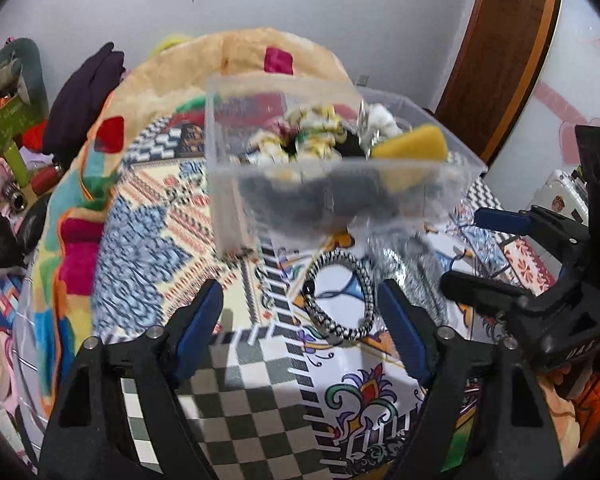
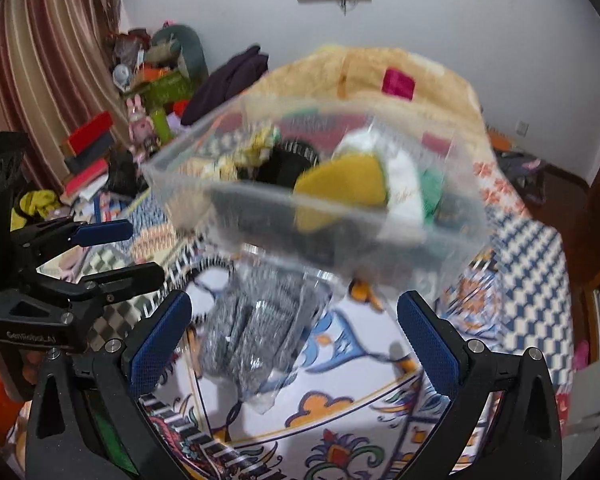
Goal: Organize soft objects
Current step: 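Grasp the beaded bracelet with the left tool while the right tool grasps the bag of silver scrubbers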
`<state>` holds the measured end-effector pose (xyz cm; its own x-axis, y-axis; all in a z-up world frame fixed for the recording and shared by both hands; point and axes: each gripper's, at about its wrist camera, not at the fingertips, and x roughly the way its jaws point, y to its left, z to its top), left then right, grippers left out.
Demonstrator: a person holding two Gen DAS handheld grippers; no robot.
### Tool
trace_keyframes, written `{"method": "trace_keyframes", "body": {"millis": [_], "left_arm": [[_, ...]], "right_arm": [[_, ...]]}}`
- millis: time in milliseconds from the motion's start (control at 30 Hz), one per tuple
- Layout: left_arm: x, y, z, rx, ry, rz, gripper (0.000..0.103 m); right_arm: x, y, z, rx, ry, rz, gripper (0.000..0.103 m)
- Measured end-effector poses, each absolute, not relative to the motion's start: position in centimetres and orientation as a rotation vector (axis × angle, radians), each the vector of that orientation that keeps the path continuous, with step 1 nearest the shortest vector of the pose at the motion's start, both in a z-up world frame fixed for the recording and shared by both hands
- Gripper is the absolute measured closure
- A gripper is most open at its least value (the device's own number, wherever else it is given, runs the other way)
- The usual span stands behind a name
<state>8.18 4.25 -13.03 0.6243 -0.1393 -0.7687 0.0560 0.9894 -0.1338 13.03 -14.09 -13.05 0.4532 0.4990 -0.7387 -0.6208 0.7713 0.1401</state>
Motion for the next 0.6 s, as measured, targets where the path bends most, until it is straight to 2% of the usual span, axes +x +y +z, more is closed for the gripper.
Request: {"method": "trace_keyframes", "body": {"millis": [233, 400, 467, 600], "left_arm": [[8.5, 3.2, -14.9, -0.09, 0.928, -0.127, 0.053], [8.3, 2.8, -14.8, -0.07, 0.912, -0.127, 0.071], [8.1, 2.7, -14.9, -0.064, 0.904, -0.118, 0.078], [7.6, 3.0, -15.1, -0.059, 0.893, -0.102, 0.094]], "right_arm": [[12.8, -12.7, -14.8, -0.218, 0.912, 0.719, 0.021], [13.0, -12.5, -15.6, -0.205, 0.959, 0.748, 0.04], [13.1, -12.8, -15.6, -0.191, 0.963, 0.761, 0.053], [12.9, -12.9, -15.6, -0.183, 0.957, 0.769, 0.066]]}}
